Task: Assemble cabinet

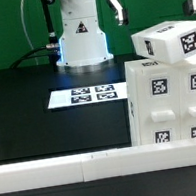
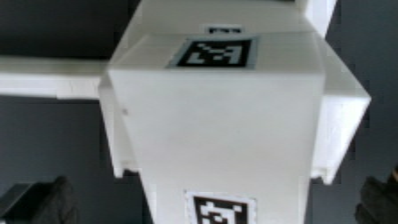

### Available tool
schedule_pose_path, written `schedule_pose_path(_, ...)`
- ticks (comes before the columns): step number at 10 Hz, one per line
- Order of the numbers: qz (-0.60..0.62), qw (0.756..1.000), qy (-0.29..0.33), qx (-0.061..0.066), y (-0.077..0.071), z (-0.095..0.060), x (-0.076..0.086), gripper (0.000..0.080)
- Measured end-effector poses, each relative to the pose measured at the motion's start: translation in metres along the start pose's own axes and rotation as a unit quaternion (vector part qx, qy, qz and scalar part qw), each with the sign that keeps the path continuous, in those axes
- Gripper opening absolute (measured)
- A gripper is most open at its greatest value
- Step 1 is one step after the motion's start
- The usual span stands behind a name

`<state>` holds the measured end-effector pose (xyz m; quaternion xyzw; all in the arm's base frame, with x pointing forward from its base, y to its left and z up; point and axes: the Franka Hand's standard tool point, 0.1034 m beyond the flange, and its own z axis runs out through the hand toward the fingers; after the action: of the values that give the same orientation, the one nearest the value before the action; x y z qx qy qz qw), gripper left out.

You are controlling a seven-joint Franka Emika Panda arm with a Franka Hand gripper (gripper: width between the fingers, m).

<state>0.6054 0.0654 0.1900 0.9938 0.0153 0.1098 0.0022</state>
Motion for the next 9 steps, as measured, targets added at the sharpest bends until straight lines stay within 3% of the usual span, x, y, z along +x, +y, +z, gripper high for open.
schedule_pose_path(1, 0.003, 0.998, -0.059, -0.002, 0.003, -0.002, 0.004, 0.0796)
schedule_pose_path(3, 0.006, 0.993, -0.120, -0.009, 0.003, -0.001, 0.010, 0.0796)
schedule_pose_path(5, 0.007, 0.994, -0.111, -0.008, 0.003, 0.001, 0.012, 0.0796)
schedule_pose_path(7, 0.031, 0.994, -0.107, 0.019, -0.007, 0.003, 0.015, 0.0796)
schedule_pose_path(9, 0.044, 0.993, -0.102, 0.029, -0.003, 0.000, 0.019, 0.0796)
